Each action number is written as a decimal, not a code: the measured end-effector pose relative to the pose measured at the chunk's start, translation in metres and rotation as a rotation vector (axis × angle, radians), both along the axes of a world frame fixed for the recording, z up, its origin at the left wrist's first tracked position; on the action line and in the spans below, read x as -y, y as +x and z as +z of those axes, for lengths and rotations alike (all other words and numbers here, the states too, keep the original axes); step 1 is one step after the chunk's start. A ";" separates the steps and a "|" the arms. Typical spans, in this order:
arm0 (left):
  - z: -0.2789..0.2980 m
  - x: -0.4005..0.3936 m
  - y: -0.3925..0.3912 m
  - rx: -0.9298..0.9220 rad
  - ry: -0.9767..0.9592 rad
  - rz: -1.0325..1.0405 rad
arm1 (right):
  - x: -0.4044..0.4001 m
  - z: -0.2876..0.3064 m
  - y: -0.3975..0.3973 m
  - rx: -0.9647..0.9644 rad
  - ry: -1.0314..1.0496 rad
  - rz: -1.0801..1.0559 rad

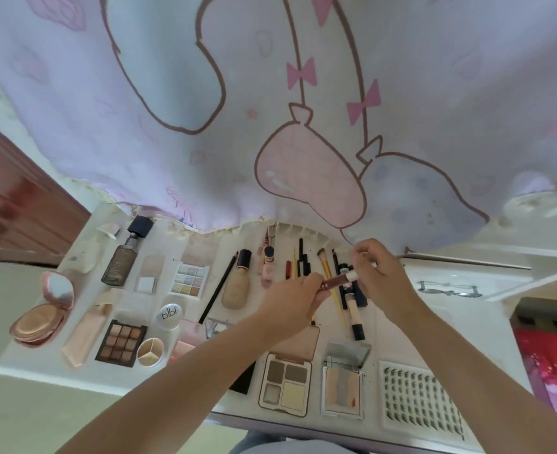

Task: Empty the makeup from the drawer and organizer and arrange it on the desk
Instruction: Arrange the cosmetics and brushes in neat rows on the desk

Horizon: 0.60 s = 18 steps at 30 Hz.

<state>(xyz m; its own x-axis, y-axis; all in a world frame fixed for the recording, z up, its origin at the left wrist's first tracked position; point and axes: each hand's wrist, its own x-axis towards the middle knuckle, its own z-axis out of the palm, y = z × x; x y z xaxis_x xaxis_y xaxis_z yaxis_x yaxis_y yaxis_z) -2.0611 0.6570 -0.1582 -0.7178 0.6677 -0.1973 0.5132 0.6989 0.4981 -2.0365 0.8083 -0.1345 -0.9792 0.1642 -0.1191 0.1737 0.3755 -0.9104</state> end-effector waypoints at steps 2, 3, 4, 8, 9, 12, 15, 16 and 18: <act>0.010 0.001 0.001 0.241 0.117 -0.019 | -0.004 0.009 -0.001 -0.002 0.029 0.065; 0.016 0.002 0.002 0.376 0.207 0.008 | -0.006 0.016 -0.001 -0.014 0.045 0.111; 0.022 0.003 0.001 0.482 0.278 0.042 | -0.010 0.022 -0.001 -0.021 0.054 0.169; 0.034 0.013 -0.007 0.294 0.155 0.038 | -0.025 0.036 -0.006 0.111 0.053 0.336; 0.036 0.015 -0.008 0.225 0.122 0.033 | -0.025 0.036 -0.007 0.145 0.078 0.338; 0.044 0.016 -0.007 0.160 0.125 0.062 | -0.020 0.036 -0.009 0.140 0.134 0.326; 0.046 0.018 -0.007 0.156 0.130 0.087 | -0.025 0.037 -0.011 0.115 -0.123 0.391; 0.047 0.020 -0.008 0.140 0.115 0.093 | -0.028 0.039 -0.013 0.136 -0.219 0.424; 0.046 0.021 -0.008 0.089 0.069 0.092 | -0.028 0.042 -0.017 0.210 -0.315 0.419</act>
<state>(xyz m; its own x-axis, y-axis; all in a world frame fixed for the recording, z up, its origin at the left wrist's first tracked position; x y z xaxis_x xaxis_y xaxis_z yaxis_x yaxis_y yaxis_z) -2.0690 0.6359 -0.1126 -0.7585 0.6140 -0.2183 0.4002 0.7033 0.5875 -2.0533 0.8362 -0.0929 -0.9031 -0.3084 -0.2990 0.2580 0.1670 -0.9516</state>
